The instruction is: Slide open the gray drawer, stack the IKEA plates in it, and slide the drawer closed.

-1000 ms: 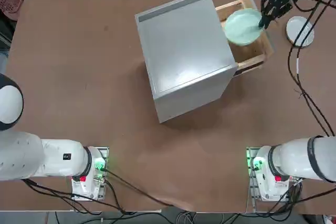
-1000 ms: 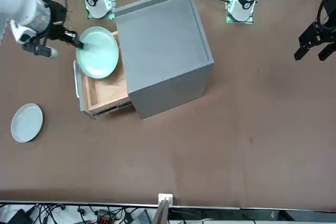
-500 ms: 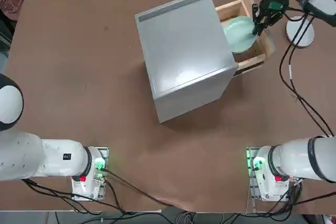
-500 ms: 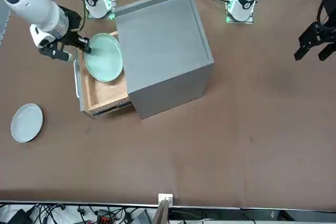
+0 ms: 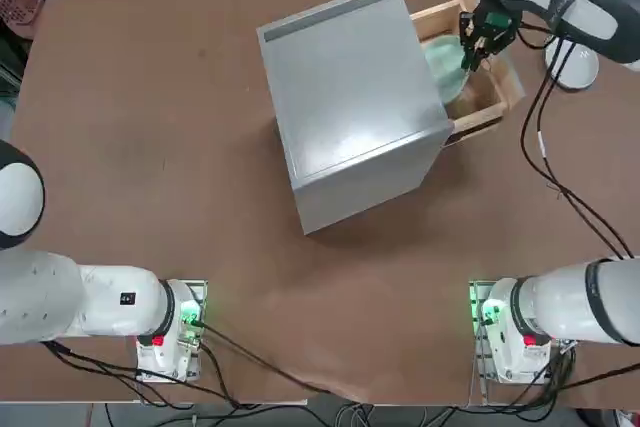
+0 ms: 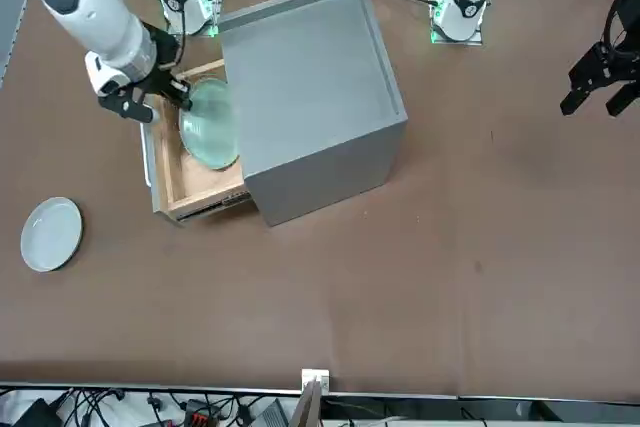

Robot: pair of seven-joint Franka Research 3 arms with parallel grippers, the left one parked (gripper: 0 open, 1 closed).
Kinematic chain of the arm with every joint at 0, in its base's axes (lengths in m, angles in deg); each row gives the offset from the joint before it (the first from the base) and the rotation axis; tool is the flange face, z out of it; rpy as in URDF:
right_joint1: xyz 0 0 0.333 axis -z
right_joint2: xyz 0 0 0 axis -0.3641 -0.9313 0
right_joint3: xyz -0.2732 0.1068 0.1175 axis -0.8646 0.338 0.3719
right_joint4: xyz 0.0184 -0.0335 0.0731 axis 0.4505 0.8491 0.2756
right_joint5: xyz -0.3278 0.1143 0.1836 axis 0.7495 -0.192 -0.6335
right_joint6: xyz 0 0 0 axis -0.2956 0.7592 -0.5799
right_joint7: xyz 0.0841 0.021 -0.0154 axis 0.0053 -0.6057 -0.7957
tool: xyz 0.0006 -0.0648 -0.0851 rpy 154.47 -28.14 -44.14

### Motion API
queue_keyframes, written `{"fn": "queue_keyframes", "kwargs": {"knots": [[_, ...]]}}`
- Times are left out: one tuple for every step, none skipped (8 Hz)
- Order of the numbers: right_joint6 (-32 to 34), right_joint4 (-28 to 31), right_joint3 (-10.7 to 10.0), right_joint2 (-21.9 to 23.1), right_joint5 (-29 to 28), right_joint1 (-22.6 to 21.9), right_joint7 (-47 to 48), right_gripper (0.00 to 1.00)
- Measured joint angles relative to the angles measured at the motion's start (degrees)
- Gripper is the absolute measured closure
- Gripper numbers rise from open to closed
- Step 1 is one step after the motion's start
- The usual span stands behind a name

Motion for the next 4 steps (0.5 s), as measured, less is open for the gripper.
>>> {"fn": "queue_keyframes", "kwargs": {"knots": [[0.0,-0.1,0.0,-0.2,0.8,0.0,0.0,0.69],[0.0,-0.4,-0.1,-0.2,2.3,0.1,0.0,0.48],[0.8,-1.8,-0.3,-0.1,4.4,0.2,-0.6,0.3],[3.6,-4.5,-1.0,-0.1,6.8,0.6,-2.3,0.07]]}}
